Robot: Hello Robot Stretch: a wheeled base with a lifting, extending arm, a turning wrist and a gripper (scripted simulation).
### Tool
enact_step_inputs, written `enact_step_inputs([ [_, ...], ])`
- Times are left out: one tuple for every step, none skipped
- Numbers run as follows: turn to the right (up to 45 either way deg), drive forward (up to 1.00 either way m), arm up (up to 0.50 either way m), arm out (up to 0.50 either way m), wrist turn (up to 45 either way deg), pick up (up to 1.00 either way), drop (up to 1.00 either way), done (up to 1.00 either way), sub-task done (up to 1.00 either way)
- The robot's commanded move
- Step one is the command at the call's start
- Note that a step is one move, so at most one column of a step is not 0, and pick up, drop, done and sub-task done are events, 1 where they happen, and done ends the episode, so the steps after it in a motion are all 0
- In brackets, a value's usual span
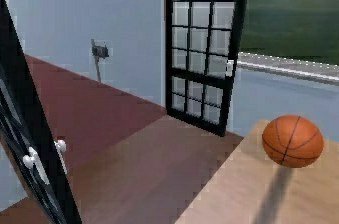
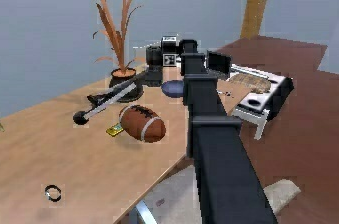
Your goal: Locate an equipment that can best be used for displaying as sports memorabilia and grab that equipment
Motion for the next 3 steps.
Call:
enact_step_inputs([
  [0.0,0.00,0.00,0.00,45.0,0.00,0.00,0.00,0.00],
  [0.0,0.00,0.00,0.00,30.0,0.00,0.00,0.00,0.00],
  [0.0,0.00,-0.24,0.00,0.0,0.00,0.00,0.00,0.00],
])
